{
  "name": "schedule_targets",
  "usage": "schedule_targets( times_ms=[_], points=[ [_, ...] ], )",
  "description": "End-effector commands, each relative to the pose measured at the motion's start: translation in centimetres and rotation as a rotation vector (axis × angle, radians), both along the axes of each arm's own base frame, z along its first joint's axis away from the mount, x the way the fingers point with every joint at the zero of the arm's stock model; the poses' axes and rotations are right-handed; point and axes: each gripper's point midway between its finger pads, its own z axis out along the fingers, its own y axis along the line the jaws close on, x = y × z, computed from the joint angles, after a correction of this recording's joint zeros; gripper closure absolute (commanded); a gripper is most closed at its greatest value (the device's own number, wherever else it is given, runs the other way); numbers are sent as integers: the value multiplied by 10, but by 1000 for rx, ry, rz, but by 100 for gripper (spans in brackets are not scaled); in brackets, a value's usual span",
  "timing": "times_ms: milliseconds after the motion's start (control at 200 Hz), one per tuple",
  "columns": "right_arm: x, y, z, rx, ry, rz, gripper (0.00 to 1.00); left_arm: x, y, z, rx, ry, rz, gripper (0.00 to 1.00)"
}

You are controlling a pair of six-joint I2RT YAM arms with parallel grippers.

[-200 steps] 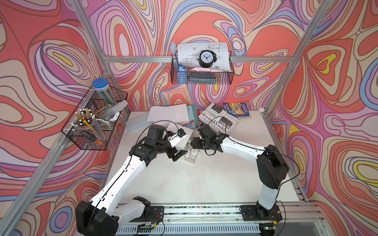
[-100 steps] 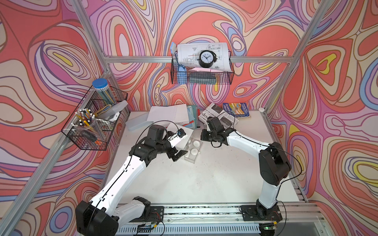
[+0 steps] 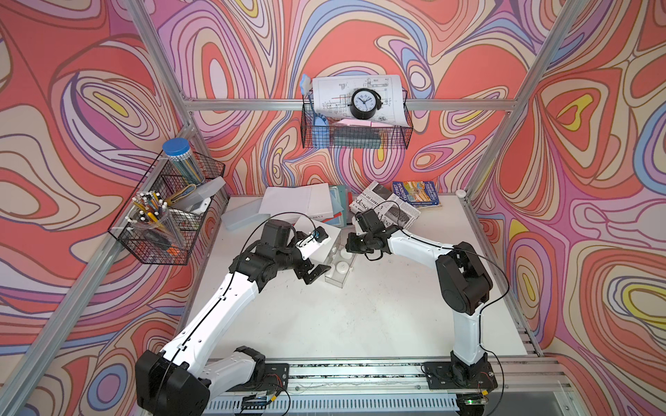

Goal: Put the bluetooth earphones in the drawer according to color
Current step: Adjust the bluetooth earphone in the drawer.

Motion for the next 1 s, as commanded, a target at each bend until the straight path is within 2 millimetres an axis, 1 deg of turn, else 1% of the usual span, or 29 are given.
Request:
schedule_targets(
  times_ms=[0,190,330,381,521,646,766,846,876,931,956,996],
  points=[
    [1,5,-6,0,9,22,100,0,2,7,3,-10,2,2],
    [0,-2,-15,-29,15,2,100,-1,2,10,-2,-17,0,2],
    [-2,-1,-19,-33,33,15,100,-1,2,9,-1,-16,0,2],
    [-2,-1,-15,-26,20,15,100,0,2,10,-2,-18,1,2],
    [1,-3,11,5,-71,9,100,1,2,11,-7,-33,5,1],
    [3,-5,29,16,-132,8,100,2,1,10,-16,-32,5,2],
    [0,-10,29,-2,-129,2,100,5,-1,7,-23,-27,7,2],
    [-5,-14,26,-7,-116,-7,100,7,-3,-1,-22,-12,4,2],
    [-7,-16,25,-8,-113,-9,94,8,-3,-5,-19,-2,3,2],
    [-12,-19,21,-13,-104,-14,74,10,-4,-10,-13,13,4,2],
    [-14,-21,19,-16,-101,-17,68,12,-4,-12,-10,21,6,2],
    [-17,-24,17,-22,-96,-22,63,13,-5,-15,-10,29,6,1]
  ],
)
